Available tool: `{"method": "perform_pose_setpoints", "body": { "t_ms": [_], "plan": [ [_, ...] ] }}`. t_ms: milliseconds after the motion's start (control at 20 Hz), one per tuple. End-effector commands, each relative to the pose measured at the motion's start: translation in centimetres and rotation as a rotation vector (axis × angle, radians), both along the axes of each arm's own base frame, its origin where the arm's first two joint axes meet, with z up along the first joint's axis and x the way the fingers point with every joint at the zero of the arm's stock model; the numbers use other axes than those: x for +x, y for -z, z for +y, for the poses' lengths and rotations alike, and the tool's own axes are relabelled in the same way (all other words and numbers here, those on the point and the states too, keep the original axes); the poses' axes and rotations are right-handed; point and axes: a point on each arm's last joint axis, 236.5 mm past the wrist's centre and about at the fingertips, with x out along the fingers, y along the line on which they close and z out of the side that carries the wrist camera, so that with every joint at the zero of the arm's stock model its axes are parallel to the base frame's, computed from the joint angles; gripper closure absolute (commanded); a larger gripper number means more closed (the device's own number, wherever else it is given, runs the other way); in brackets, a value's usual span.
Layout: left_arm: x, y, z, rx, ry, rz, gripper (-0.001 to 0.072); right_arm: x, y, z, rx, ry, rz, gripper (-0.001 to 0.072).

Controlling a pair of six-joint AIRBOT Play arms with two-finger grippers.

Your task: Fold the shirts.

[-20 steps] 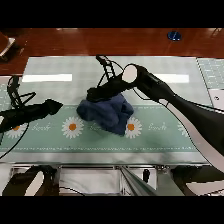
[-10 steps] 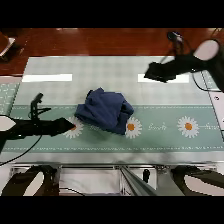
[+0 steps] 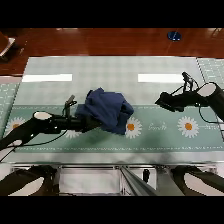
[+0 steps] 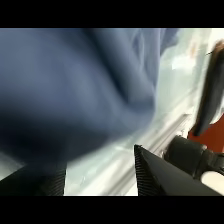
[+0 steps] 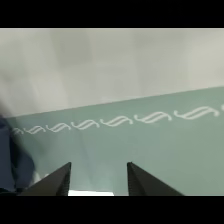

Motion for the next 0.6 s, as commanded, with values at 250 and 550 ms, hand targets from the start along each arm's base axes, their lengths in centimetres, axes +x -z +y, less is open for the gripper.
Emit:
{"method": "perform_pose_setpoints", "body": {
  "t_ms": [250,550],
  "plan": [
    [4.6,-1.4,-2.2,-0.041,0.014,-0.049,0.0691,-1.1,2.6,8.7,0.193,-0.119,0.048,0.0305],
    [5.4,-2.7,0.0,-0.104,-0.003,-0.039,0.0691,-2.1,3.4,14.9,0.247,-0.242,0.086,0.0305]
  ]
}}
